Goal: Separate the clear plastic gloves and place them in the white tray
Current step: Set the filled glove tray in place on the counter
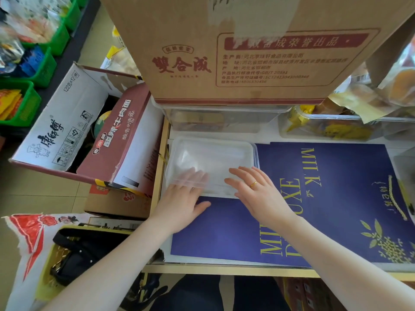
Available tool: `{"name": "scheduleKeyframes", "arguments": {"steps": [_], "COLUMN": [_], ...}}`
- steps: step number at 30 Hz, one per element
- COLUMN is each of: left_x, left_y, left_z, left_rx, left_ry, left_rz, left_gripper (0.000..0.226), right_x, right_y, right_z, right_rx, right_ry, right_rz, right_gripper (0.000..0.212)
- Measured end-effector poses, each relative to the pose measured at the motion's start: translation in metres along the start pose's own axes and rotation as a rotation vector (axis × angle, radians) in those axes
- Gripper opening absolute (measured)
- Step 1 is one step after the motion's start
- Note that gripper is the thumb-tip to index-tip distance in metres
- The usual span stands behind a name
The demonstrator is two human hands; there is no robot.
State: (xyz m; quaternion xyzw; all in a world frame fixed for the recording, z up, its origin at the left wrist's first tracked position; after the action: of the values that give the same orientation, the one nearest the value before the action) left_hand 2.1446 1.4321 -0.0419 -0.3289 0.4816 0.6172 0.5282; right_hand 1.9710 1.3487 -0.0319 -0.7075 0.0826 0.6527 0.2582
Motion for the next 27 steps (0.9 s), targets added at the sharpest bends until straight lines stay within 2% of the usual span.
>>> {"name": "scheduleKeyframes", "arguments": {"steps": [2,5,7,10,11,12,17,20,22,25,27], "left_x": [0.009,0.009,0.005,0.003,0.001,0.0,-0.009,-0.01,-0.012,-0.02,-0.024], "left_y": [-0.011,-0.023,-0.03,-0.037,-0.038,-0.039,-0.044,-0.044,-0.042,-0.034,-0.024], "left_z": [0.016,0.042,0.051,0.051,0.046,0.04,0.023,0.026,0.033,0.042,0.039], "left_rx": [0.009,-0.032,-0.119,-0.431,-0.503,-0.542,-0.574,-0.543,-0.512,-0.342,-0.12], "left_ry": [0.017,0.15,0.292,0.421,0.433,0.424,0.399,0.418,0.501,0.658,0.641], "left_rz": [-0.067,0.089,0.392,1.059,1.195,1.236,1.132,1.073,1.009,0.836,0.578], "left_gripper": [0.062,0.051,0.044,0.037,0.031,0.026,0.013,0.024,0.03,0.028,0.024], "right_x": [0.007,0.013,0.015,0.017,0.017,0.017,0.022,0.021,0.013,-0.007,-0.019], "right_y": [-0.002,-0.001,-0.001,-0.003,-0.003,-0.003,-0.004,-0.006,-0.009,-0.012,-0.011], "right_z": [0.002,0.003,0.003,0.002,0.002,0.003,0.002,-0.002,-0.006,-0.015,-0.019], "right_rx": [-0.023,-0.027,-0.02,-0.023,-0.027,-0.03,-0.026,-0.027,-0.008,0.047,0.079], "right_ry": [-0.006,-0.027,-0.044,-0.071,-0.078,-0.083,-0.098,-0.049,0.033,0.144,0.185], "right_rz": [0.042,0.075,0.077,0.092,0.099,0.101,0.121,0.142,0.087,-0.056,-0.159], "right_gripper": [0.03,0.045,0.049,0.049,0.049,0.047,0.046,0.05,0.046,0.027,0.026]}}
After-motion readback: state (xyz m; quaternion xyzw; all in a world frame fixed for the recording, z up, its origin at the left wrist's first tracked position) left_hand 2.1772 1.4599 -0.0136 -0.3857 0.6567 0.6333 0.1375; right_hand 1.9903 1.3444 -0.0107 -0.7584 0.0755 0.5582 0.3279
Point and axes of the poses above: each hand's wrist, its own z-axis away from the middle knuckle, its own x-axis out of the palm, y = z × x, the point moved 4 cm from there along -z, towards the middle knuckle, and after that the axes turned 13 degrees about -y, right-handed, at the moved point
